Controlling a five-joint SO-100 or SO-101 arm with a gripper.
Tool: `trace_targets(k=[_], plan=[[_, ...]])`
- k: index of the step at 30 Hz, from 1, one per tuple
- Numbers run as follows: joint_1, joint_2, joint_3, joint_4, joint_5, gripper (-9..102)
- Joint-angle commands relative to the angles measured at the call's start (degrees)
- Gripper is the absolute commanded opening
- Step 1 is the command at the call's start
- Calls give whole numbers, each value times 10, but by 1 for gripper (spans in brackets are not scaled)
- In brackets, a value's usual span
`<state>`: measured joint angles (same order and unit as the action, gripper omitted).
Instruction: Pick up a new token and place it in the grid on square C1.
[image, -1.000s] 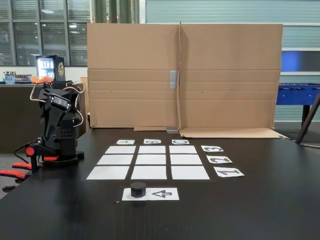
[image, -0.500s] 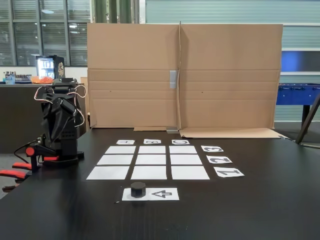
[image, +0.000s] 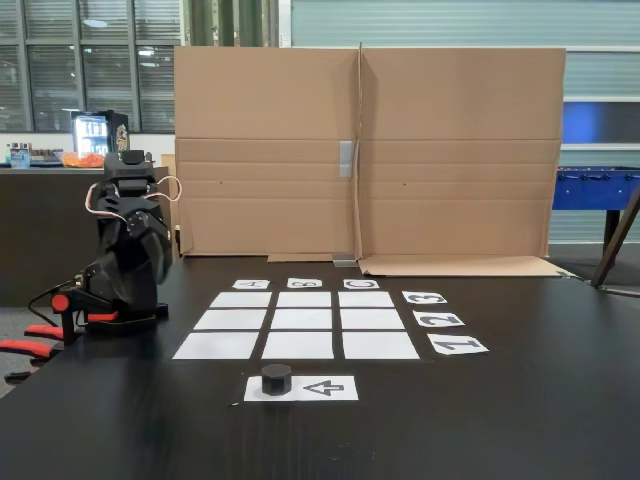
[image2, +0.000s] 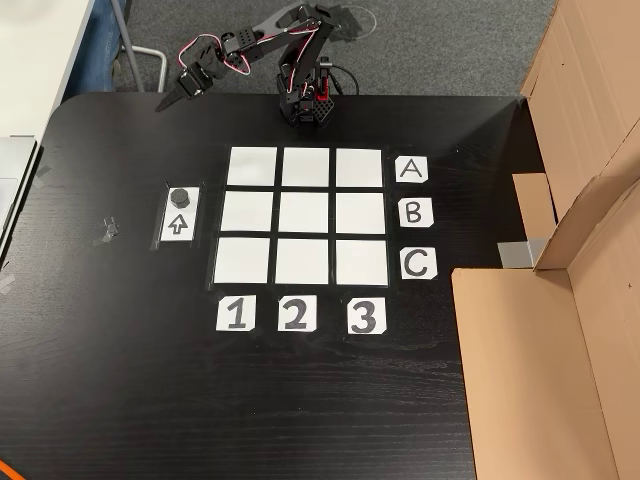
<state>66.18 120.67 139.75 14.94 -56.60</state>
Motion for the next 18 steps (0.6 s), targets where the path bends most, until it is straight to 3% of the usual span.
trace_targets(k=[1,18], plan=[[-18,-10,-27,-12,-12,22],[-86,-99,-47,-33,-112,30]])
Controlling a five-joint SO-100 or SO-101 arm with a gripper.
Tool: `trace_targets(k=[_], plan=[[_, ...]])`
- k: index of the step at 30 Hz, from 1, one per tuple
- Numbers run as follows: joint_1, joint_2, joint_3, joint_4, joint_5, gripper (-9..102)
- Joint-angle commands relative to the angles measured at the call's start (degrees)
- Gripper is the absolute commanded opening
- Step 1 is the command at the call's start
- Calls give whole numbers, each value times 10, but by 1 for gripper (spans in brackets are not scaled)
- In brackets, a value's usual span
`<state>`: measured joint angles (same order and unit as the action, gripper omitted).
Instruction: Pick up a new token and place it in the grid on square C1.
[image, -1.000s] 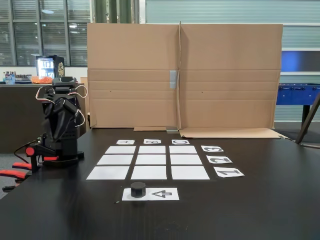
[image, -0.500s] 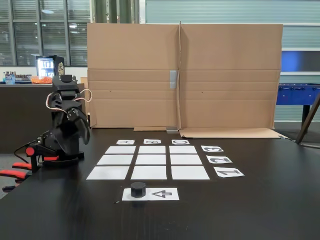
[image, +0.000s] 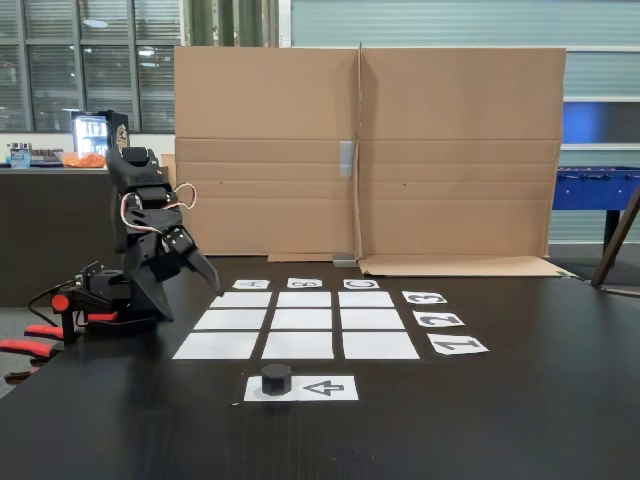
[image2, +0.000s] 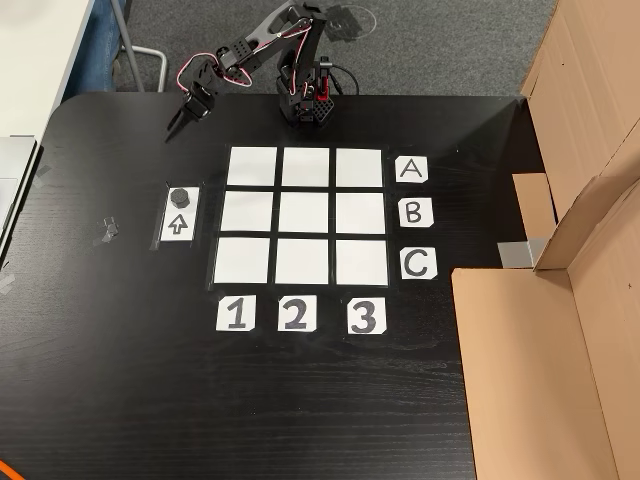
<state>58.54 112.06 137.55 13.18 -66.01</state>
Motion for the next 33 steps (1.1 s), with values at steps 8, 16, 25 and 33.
trace_targets(k=[8,16,25,33], plan=[[-33,-91,-76,-41,-30,30],[-54,-179,-140,-41,-63,31],[-83,-222,-146,-42,-107,31],[-103,-226,-158,-43,-149,33]])
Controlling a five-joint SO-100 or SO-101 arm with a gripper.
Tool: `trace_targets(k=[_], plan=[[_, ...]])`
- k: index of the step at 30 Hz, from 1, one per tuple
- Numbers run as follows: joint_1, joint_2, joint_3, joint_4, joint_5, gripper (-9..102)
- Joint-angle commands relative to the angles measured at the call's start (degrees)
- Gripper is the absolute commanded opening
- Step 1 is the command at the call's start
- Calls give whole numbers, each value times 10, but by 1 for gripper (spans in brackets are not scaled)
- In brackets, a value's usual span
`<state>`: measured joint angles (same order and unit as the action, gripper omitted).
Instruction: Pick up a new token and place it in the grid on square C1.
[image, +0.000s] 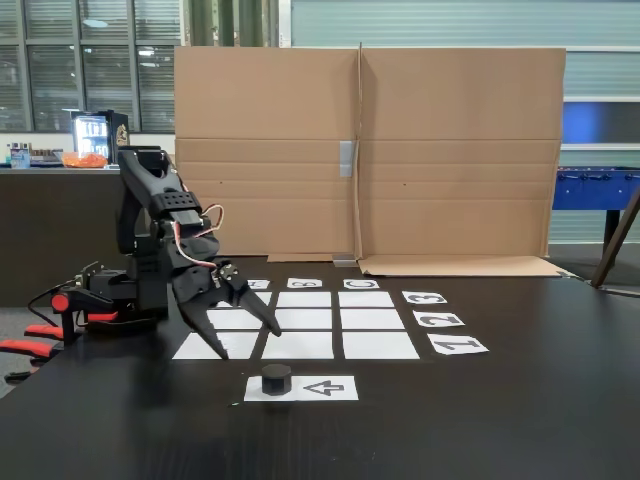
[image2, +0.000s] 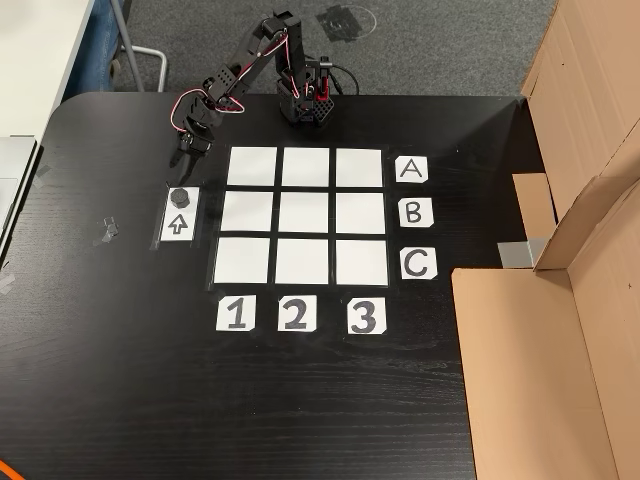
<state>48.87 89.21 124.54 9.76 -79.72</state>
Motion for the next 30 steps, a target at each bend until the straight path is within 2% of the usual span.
trace_targets(k=[1,20,30], plan=[[-7,-1,-33,-9,-14,34],[2,-143,-149,-15,-58,35],[-21,-167,-159,-16,-88,35]])
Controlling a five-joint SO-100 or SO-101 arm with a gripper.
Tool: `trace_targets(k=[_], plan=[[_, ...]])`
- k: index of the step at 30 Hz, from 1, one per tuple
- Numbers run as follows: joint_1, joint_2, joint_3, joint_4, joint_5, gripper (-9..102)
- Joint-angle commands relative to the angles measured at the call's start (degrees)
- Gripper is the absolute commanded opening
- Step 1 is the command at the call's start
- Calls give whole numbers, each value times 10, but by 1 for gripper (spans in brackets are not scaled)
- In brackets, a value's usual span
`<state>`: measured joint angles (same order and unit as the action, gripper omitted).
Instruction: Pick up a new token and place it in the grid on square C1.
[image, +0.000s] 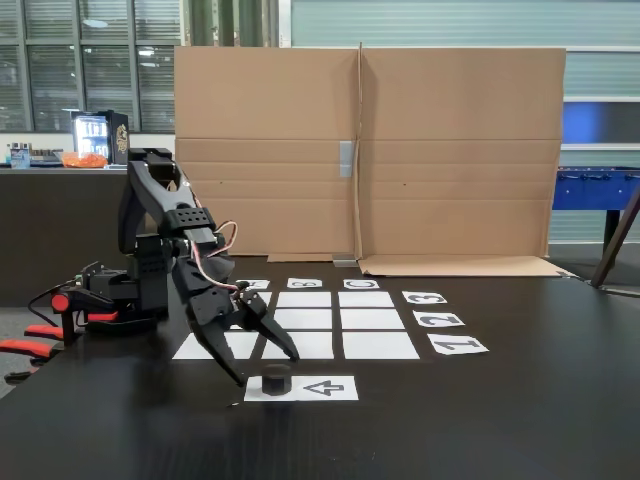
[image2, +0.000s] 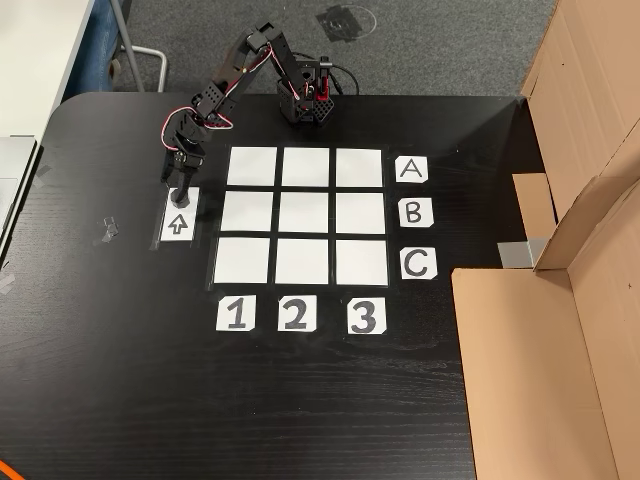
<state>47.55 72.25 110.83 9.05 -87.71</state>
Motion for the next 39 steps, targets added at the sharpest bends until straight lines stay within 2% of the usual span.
trace_targets(k=[1,9,11,14,18,39], plan=[[-11,2,-22,-9,-8,35],[-22,-8,-22,-9,-9,33],[-23,-11,-25,-9,-9,27],[-25,-20,-29,-9,-6,10],[-26,-31,-38,-9,-5,0],[-62,20,-94,4,69,0]])
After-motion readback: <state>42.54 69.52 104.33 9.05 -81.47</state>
